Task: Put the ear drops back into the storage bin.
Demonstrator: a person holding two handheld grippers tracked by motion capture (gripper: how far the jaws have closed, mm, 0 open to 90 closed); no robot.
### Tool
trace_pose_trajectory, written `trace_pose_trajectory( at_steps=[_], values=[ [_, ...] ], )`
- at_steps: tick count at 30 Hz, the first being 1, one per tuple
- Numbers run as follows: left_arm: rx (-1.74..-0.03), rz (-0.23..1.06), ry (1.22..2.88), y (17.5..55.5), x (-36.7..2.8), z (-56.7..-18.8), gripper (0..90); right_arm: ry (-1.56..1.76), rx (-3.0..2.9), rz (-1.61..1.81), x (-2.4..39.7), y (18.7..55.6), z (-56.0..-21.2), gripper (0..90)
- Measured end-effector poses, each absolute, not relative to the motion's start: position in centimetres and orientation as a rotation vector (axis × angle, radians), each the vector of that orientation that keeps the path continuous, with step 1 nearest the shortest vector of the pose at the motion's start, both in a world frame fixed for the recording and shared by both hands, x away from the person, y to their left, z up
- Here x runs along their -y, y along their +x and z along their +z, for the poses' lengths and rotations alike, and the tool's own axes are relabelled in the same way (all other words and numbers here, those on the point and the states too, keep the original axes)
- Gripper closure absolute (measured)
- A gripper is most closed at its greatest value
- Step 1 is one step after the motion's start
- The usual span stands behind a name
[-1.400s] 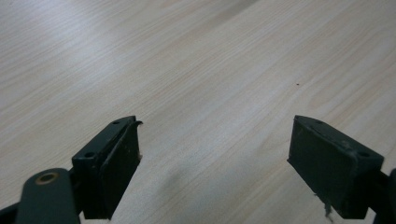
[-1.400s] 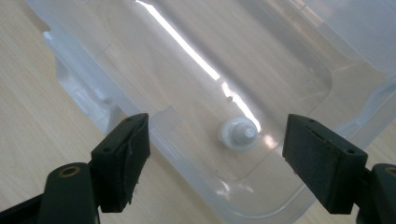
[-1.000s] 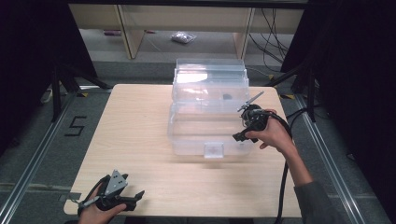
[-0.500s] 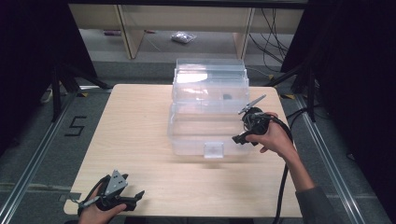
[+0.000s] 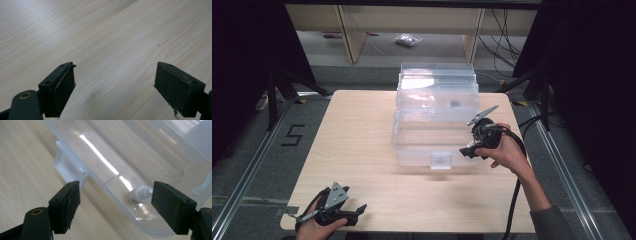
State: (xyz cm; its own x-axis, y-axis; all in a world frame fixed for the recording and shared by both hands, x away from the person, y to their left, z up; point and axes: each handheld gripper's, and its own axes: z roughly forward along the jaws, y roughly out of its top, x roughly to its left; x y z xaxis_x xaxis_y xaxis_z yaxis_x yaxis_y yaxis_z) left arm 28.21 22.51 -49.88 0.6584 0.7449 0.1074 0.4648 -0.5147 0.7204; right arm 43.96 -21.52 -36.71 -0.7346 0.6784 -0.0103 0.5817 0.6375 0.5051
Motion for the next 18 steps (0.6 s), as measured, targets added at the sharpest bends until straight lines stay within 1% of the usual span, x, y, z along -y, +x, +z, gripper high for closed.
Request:
trace_pose_trajectory(
  at_steps=[3,4,5,10,11,14,18],
  values=[
    [-0.956,0.537,2.163,28.2,-22.3,-50.1,15.9,1.037,-2.653,0.721,21.6,43.6,-36.7,23.9],
    [-0.941,0.541,2.192,28.2,-22.4,-50.0,15.9,1.021,-2.652,0.723,21.7,43.6,-36.7,23.9],
    [-0.957,0.538,2.162,28.2,-22.3,-50.1,15.9,1.025,-2.652,0.724,21.7,43.5,-36.6,23.9],
    [-0.959,0.539,2.161,28.2,-22.3,-50.1,15.9,1.011,-2.648,0.739,21.7,43.1,-36.6,23.7],
    [-0.933,0.541,2.204,28.2,-22.5,-49.9,15.9,1.058,-2.626,0.717,21.5,42.6,-36.6,23.9],
    [-0.961,0.537,2.157,28.2,-22.3,-50.1,15.9,0.992,-2.642,0.760,21.8,42.4,-36.5,23.9],
    [-0.958,0.540,2.166,28.2,-22.3,-50.1,15.9,1.010,-2.637,0.763,21.7,42.0,-36.5,23.9]
  ],
)
